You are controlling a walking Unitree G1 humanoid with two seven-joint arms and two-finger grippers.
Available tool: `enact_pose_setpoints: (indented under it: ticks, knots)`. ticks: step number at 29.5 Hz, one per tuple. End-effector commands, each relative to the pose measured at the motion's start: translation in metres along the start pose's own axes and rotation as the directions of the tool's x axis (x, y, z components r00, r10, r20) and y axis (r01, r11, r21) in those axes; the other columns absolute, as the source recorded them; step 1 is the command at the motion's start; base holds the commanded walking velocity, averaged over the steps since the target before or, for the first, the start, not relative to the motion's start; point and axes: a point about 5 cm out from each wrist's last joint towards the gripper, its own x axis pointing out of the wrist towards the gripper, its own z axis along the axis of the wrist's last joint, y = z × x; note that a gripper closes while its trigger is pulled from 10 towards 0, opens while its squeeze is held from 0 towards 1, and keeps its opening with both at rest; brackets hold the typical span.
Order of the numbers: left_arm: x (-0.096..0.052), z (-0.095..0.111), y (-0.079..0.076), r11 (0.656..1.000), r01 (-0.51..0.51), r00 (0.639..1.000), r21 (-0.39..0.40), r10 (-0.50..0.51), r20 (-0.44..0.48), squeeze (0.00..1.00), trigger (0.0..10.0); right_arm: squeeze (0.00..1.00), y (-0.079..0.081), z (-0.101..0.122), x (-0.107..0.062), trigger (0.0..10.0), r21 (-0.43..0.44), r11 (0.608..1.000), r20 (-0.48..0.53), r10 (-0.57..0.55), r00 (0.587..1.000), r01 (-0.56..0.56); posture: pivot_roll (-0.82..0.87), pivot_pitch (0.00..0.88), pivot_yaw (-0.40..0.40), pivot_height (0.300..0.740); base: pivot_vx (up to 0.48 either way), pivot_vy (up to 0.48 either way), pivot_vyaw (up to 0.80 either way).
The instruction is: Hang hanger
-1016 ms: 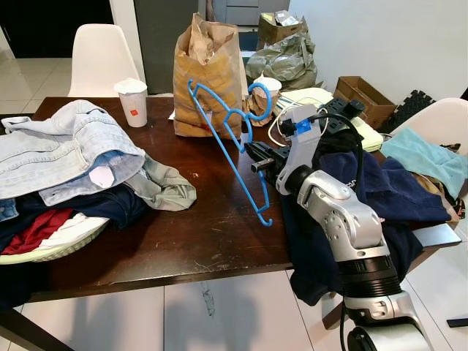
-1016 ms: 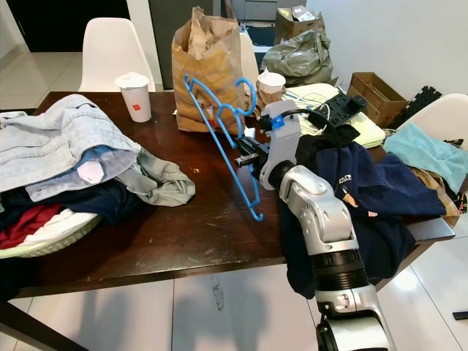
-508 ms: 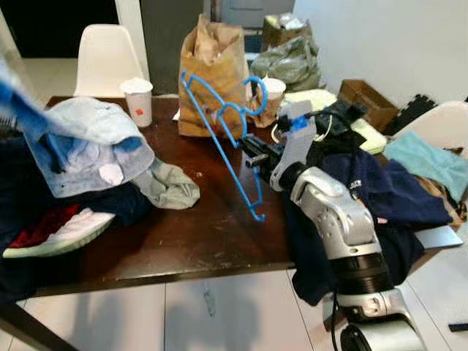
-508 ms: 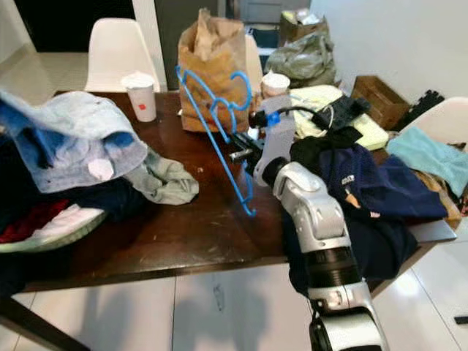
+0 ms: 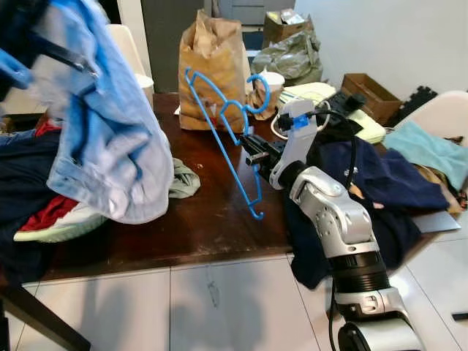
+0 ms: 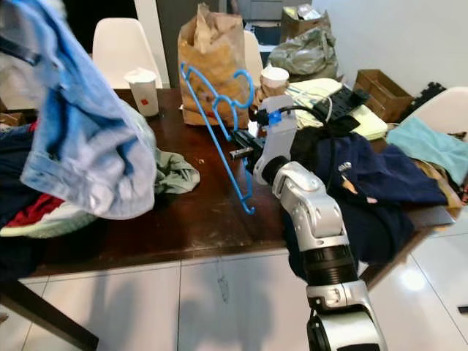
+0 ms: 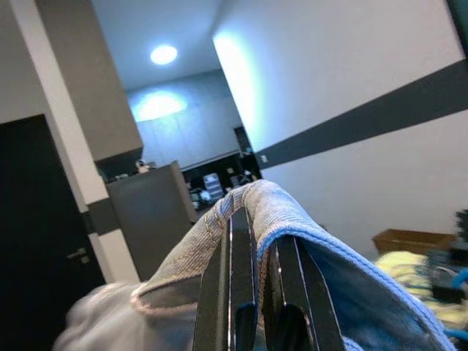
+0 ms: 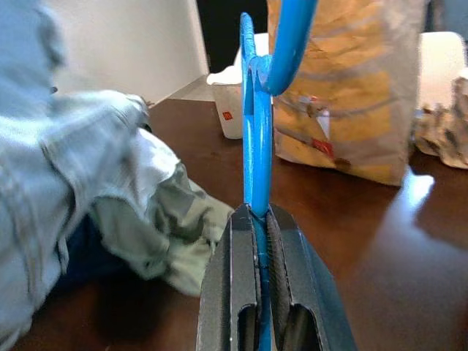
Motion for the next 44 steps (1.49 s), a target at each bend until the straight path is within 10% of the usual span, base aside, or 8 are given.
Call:
enact_pose_setpoints:
  ticks: [1,14,24,30,40,44]
  knots:
    - [0.001,0.001,-0.006,0.998,0.022,1.000,-0.056,-0.022,0.012,0.00,10.0,0.00,0.000,0.002,0.000,10.0,0.007,1.000,0.022,0.002,1.000,-0.002,0.00,0.040,-0.017,0.740,-0.469,0.000,0.00]
    - [0.006,-0.016,-0.025,0.980,0.050,0.998,-0.195,-0.054,-0.016,0.00,10.0,0.00,0.001,0.005,-0.001,10.0,0.021,1.000,0.052,0.007,0.999,-0.008,-0.01,0.042,-0.011,0.740,-0.471,0.000,0.00]
    - [-0.029,-0.099,-0.064,0.955,0.018,0.940,-0.296,-0.117,-0.320,0.00,10.0,0.00,-0.020,-0.005,-0.010,10.0,-0.023,0.995,-0.001,-0.092,0.996,0.092,-0.02,0.056,0.001,0.740,-0.278,0.000,-0.32]
    - [-0.081,-0.155,-0.093,0.955,0.022,0.803,-0.295,-0.192,-0.564,0.00,10.0,0.00,-0.034,-0.012,-0.018,10.0,-0.061,0.987,-0.042,-0.151,0.988,0.148,-0.02,0.058,0.002,0.740,0.000,0.000,-0.80]
    - [-0.134,-0.196,-0.093,0.973,-0.062,0.661,-0.221,-0.125,-0.740,0.00,10.0,0.00,-0.052,-0.044,-0.037,10.0,-0.174,0.971,-0.218,-0.200,0.955,0.163,-0.03,0.060,-0.003,0.740,0.000,0.000,-0.80]
    - [-0.185,-0.222,-0.087,0.960,-0.234,0.485,-0.155,-0.023,-0.874,0.00,10.0,0.00,-0.042,-0.092,-0.067,10.0,-0.177,0.984,-0.437,-0.086,0.895,0.008,-0.04,0.063,-0.006,0.740,0.000,0.000,-0.80]
